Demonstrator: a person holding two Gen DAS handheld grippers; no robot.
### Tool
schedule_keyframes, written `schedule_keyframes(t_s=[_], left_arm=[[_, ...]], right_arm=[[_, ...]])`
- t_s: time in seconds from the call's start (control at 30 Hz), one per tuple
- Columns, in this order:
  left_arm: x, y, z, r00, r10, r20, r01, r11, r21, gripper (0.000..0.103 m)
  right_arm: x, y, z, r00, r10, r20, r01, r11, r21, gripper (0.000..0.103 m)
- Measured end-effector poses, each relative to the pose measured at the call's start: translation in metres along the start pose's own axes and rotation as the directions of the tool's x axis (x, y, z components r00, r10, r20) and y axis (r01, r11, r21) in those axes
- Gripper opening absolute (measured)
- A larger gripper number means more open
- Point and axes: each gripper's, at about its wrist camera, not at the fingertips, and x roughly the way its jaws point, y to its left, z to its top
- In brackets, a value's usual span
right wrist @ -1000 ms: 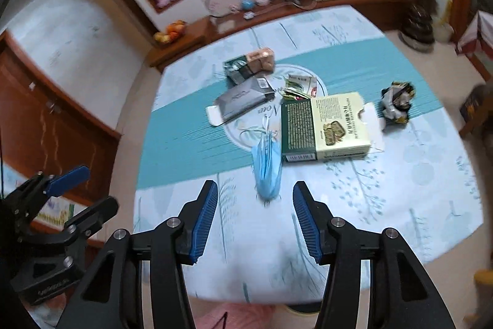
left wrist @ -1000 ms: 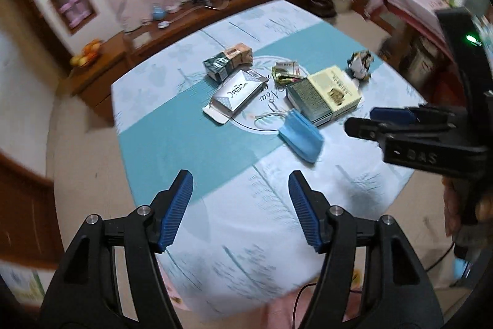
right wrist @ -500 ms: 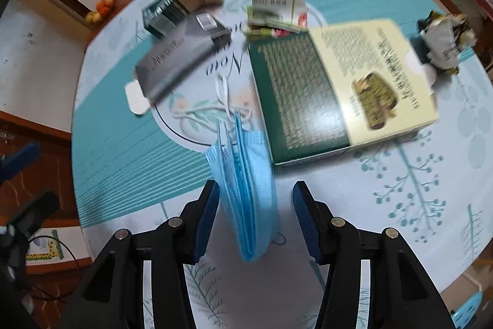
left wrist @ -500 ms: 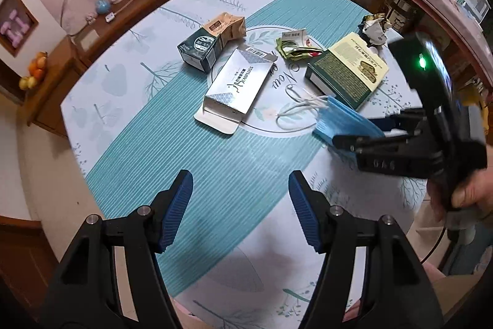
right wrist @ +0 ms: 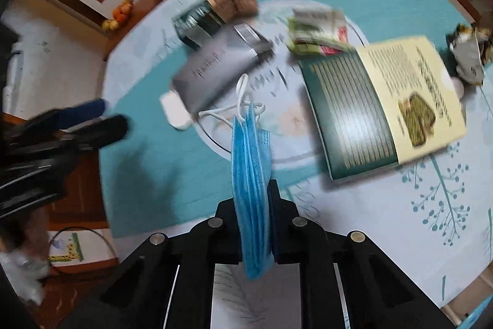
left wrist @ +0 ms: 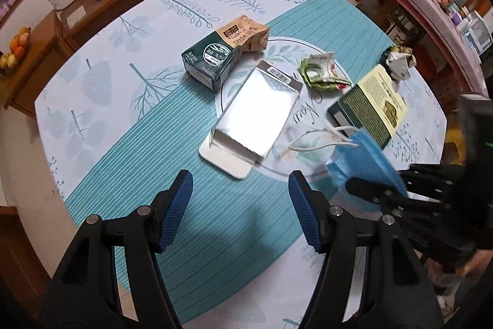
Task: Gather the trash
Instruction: 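Grasp the blue face mask with the right tool and lift it, then grasp the silver EARPLUGS box with the left tool while the right tool holds the mask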
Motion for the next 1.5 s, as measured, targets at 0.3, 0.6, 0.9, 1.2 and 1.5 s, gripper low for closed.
schedule_keyframes(t_s=[0.3, 0.6, 0.9, 1.2, 1.5], left_arm=[[0.029, 0.003, 0.032, 0.999, -0.021, -0.026, 0.021, 1.000, 0.012, 0.062], [0.061, -0.001, 0.054, 0.994, -0.062, -0.089, 0.069, 0.995, 0.072, 0.062], [0.088, -0.016, 0.061, 0.990, -0.039, -0.135, 0.064, 0.980, 0.187, 0.062], [0.105, -0.012, 0.072, 0.987, -0.064, -0.150, 0.085, 0.986, 0.141, 0.066], [0.119, -0.022, 0.079, 0.992, 0.000, -0.129, 0.020, 0.987, 0.158, 0.067]], right_arm=[[-0.039, -0.006, 0.048, 0.988, 0.031, 0.150, -0.040, 0.997, 0.058, 0.012], [-0.044, -0.030, 0.064, 0.981, 0.004, 0.195, -0.030, 0.991, 0.131, 0.012], [-0.031, -0.038, 0.065, 0.983, 0.008, 0.184, -0.038, 0.986, 0.162, 0.012], [-0.021, -0.038, 0.063, 0.986, 0.007, 0.169, -0.036, 0.985, 0.171, 0.012], [-0.016, -0.036, 0.060, 0.985, 0.018, 0.171, -0.050, 0.982, 0.181, 0.012]])
